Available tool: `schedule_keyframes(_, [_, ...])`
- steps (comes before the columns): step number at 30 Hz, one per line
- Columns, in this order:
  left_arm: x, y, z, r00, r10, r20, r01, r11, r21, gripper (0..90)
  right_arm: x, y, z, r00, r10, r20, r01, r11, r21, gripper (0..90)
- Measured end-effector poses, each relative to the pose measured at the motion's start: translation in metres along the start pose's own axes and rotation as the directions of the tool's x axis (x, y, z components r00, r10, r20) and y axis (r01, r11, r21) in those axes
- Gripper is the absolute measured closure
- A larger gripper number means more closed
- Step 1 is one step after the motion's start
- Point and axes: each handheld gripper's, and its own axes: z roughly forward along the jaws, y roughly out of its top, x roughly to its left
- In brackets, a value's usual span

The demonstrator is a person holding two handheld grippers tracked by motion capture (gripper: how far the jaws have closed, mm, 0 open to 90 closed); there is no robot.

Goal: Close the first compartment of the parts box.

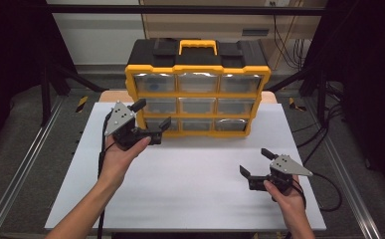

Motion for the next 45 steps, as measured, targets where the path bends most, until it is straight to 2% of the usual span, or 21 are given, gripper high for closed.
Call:
schedule_keyframes(9, [0.005,-0.013,-0.015,0.9998,-0.018,-0.010,0.018,0.9998,-0.004,1.1,0.003,0.000,0.000,1.0000,-0.003,-0.002,0.003,1.000,0.004,3.4])
schedule_keyframes(18, [0.006,-0.021,-0.024,0.9996,0.024,-0.013,-0.024,0.9996,0.012,1.1,0.002,0.000,-0.001,1.0000,0.004,-0.001,-0.004,1.000,-0.001,3.4])
schedule_keyframes(24, [0.005,-0.026,-0.032,0.9997,0.023,-0.011,-0.023,0.9997,0.012,1.1,0.002,0.001,-0.001,1.0000,-0.002,0.000,0.002,1.000,-0.001,3.3])
schedule_keyframes(27, [0.006,-0.028,-0.037,0.9986,0.050,-0.017,-0.050,0.9987,0.007,1.1,0.002,0.001,-0.001,1.0000,-0.003,0.001,0.003,1.000,-0.002,3.4])
schedule_keyframes(32, [0.006,-0.034,-0.045,0.9993,0.033,-0.015,-0.033,0.9994,0.009,1.1,0.002,0.001,0.000,1.0000,-0.003,0.002,0.003,1.000,0.001,3.4])
schedule_keyframes(33, [0.007,-0.035,-0.046,0.9988,0.044,-0.021,-0.043,0.9990,0.003,1.1,0.002,0.001,0.000,1.0000,-0.004,0.002,0.004,1.000,0.000,3.4])
schedule_keyframes(38, [0.011,-0.038,-0.052,0.9993,0.023,-0.029,-0.023,0.9997,0.008,1.1,0.002,0.001,-0.001,1.0000,-0.006,0.001,0.006,1.000,-0.003,3.4])
schedule_keyframes(45, [0.019,-0.038,-0.062,0.9985,0.024,-0.049,-0.024,0.9997,0.003,1.1,0.002,0.001,-0.001,1.0000,0.000,0.003,0.000,1.000,-0.003,3.4])
